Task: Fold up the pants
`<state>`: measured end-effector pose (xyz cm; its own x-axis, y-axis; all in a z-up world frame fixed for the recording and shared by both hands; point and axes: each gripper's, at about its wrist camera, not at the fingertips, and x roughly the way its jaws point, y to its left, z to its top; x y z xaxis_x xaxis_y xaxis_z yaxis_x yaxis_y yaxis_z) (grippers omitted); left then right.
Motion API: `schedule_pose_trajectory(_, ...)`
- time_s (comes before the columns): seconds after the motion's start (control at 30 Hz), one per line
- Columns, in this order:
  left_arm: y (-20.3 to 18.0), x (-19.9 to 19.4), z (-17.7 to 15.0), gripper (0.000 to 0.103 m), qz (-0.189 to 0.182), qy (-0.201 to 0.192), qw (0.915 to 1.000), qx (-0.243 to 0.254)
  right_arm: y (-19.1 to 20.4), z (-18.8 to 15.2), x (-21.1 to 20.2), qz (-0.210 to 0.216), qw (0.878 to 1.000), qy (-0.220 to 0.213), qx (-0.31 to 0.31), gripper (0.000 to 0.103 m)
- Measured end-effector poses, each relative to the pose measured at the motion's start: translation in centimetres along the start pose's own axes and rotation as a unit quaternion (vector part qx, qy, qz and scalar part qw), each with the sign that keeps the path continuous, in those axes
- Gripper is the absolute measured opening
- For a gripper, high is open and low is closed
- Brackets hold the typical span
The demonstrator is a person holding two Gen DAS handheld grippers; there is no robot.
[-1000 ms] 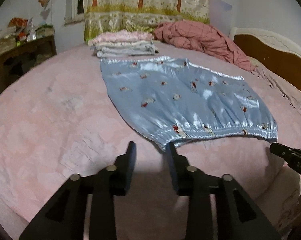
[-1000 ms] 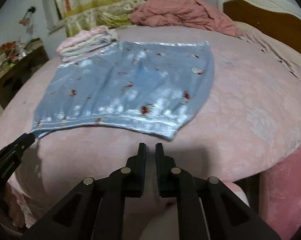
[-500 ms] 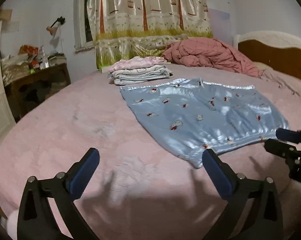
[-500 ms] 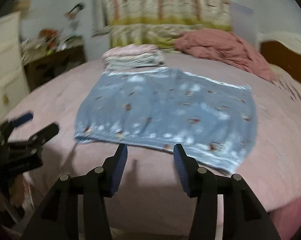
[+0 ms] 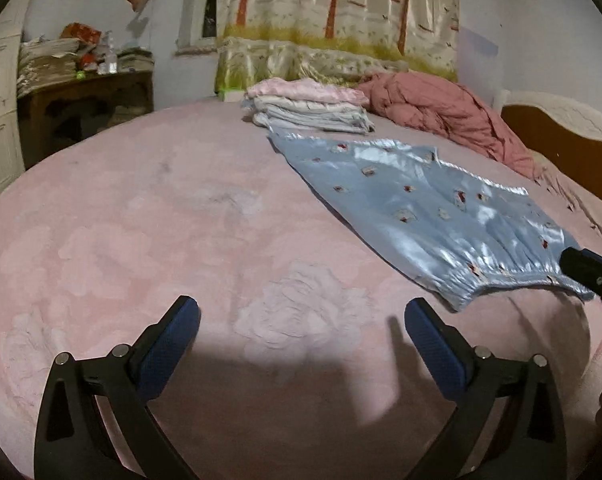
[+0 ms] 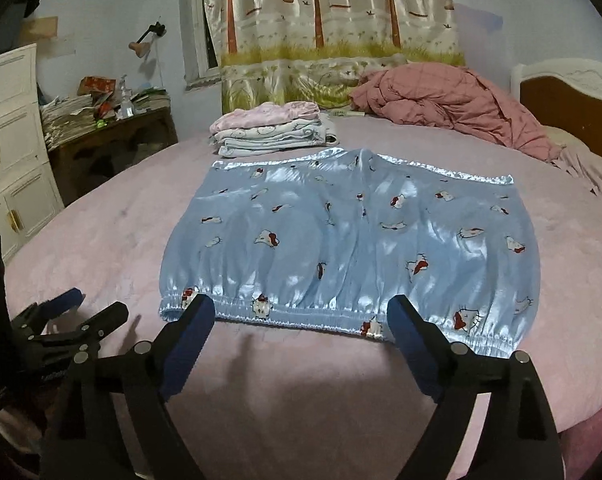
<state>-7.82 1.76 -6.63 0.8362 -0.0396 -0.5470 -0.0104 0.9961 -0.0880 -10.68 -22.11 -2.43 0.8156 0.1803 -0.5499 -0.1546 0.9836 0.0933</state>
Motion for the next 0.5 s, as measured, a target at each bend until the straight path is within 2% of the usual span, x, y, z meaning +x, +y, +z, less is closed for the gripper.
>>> schedule_pose_trajectory(0.13,0.4,-0.9,0.1,0.102,0.02,-0.019,0.9995,0.016,-0.1,0.3,-0.5,-0.046,0.999,-0.024,-0.005,0.089)
schedule_pose_trajectory(0.27,0.7,-1.4,0.6,0.102,0.023,-0.022,0.999,0.031,-0.1,0.7,-1.0,-0.07,0.997,-0.041,-0.015,0.089)
schedule_pose_trajectory(0.37,1.1,-1.3,0.9,0.102,0.017,-0.019,0.9991,0.034,0.5,1.1,-1.1,-0.065,0.997,-0.04,-0.032,0.089)
schedule_pose_trajectory(0.5,1.8,-0.8,1.2,0.102,0.01,-0.003,0.9995,0.03,2.4,1.1,-0.4,-0.042,0.994,-0.012,-0.098,0.089)
